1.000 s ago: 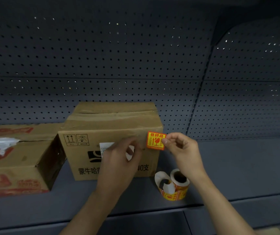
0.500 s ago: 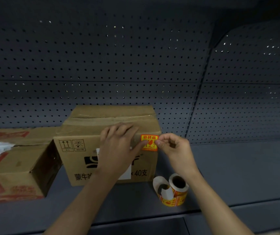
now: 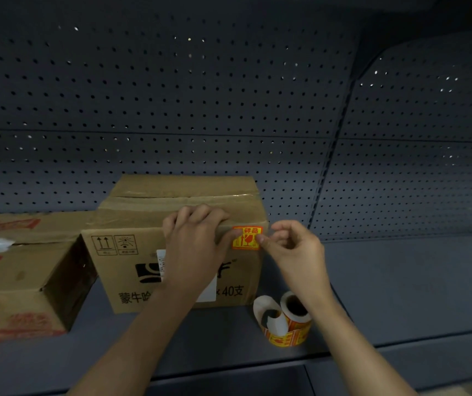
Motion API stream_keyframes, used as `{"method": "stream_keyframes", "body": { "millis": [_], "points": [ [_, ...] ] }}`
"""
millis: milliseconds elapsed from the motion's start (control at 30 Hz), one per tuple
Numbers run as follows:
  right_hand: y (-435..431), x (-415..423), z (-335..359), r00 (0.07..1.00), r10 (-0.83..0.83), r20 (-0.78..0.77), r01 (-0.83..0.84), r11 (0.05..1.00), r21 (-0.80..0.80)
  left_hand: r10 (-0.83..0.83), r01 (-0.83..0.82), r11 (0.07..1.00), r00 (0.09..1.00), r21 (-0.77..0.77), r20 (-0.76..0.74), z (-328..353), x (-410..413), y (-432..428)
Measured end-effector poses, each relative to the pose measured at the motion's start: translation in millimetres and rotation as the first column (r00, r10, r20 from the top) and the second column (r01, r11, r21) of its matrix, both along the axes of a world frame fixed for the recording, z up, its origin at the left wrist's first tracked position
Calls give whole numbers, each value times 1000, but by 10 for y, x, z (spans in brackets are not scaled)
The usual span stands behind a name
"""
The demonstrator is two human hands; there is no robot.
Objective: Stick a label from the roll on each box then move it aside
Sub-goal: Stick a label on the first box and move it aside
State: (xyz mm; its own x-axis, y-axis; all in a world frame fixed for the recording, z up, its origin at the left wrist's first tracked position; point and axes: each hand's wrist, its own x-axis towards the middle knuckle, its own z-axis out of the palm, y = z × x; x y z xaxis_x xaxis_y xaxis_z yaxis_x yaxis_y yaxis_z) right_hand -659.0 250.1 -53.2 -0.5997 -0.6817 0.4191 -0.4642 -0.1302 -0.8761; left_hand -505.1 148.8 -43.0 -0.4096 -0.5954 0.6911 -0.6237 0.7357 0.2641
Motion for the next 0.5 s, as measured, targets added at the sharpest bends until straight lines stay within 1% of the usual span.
{"method": "stream_keyframes", "body": {
  "millis": [133, 233, 400, 500],
  "points": [
    [-8, -38, 27, 982, 26, -187, -26, 1000, 1, -5, 5, 1000, 1000, -23, -5, -3, 9, 6],
    [-91, -68, 32, 961, 46, -272, -45, 999, 12, -9, 9, 999, 1000, -31, 8, -26, 26, -8],
    [-152, -94, -4, 941, 18, -338, -29, 999, -29, 5, -4, 997, 1000, -76, 6, -61, 26, -16],
    [-126, -140, -42, 938, 78, -338, -88, 996, -16, 6, -1, 993, 999, -119, 39, -115, 45, -23]
  ]
}}
